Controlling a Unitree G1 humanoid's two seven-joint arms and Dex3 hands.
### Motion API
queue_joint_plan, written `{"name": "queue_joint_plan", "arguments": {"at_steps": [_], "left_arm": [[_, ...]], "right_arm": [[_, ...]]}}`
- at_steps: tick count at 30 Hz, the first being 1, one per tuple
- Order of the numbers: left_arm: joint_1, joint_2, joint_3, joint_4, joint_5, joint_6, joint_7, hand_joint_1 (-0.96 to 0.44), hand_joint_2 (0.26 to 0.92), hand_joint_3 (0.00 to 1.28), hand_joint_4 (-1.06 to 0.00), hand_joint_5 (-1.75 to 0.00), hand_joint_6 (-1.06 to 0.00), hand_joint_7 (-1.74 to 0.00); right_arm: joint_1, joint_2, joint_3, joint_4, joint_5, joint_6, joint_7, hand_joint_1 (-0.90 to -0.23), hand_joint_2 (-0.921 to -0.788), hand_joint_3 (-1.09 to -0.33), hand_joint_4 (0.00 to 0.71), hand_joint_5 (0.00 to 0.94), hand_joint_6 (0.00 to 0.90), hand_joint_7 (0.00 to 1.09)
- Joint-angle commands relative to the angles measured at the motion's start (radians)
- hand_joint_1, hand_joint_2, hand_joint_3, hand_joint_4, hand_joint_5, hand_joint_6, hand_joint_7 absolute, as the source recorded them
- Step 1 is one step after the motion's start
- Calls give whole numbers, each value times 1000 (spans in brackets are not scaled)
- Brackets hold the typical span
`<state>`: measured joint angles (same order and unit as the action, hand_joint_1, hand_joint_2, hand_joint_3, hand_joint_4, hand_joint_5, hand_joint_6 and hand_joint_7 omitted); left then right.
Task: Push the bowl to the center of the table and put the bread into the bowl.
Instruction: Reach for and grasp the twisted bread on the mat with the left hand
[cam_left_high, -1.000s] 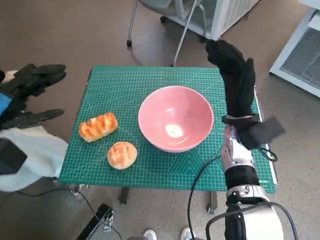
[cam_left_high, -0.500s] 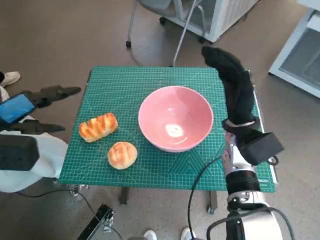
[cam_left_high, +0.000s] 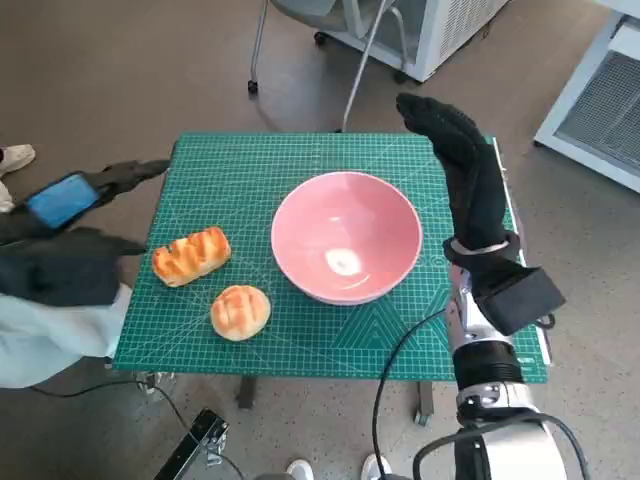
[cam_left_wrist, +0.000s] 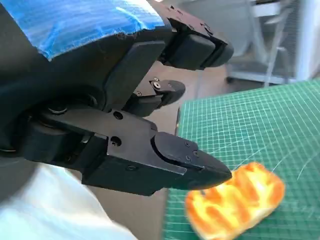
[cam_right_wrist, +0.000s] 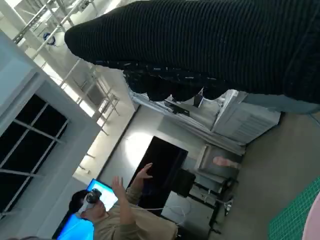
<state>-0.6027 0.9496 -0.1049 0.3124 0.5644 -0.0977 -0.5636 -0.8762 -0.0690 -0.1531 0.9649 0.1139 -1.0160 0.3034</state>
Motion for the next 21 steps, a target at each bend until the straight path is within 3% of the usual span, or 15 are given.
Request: {"name": "queue_joint_plan", "arguments": {"at_steps": [1,21], "left_arm": [[21,-55,-33,-20,33,88,17,-305,842,8,-137,-1,-231,0],[-61,-199,-173,22,164,368,-20,-330,869,8,-157,-2,-236,-1]], "right_arm": [[32,-4,1,11,-1,4,-8,-471,-921,-609,429,5,175,794],[47,-6,9,1,-14,9,-45,-483,-921,-619,428,3,167,807]]}}
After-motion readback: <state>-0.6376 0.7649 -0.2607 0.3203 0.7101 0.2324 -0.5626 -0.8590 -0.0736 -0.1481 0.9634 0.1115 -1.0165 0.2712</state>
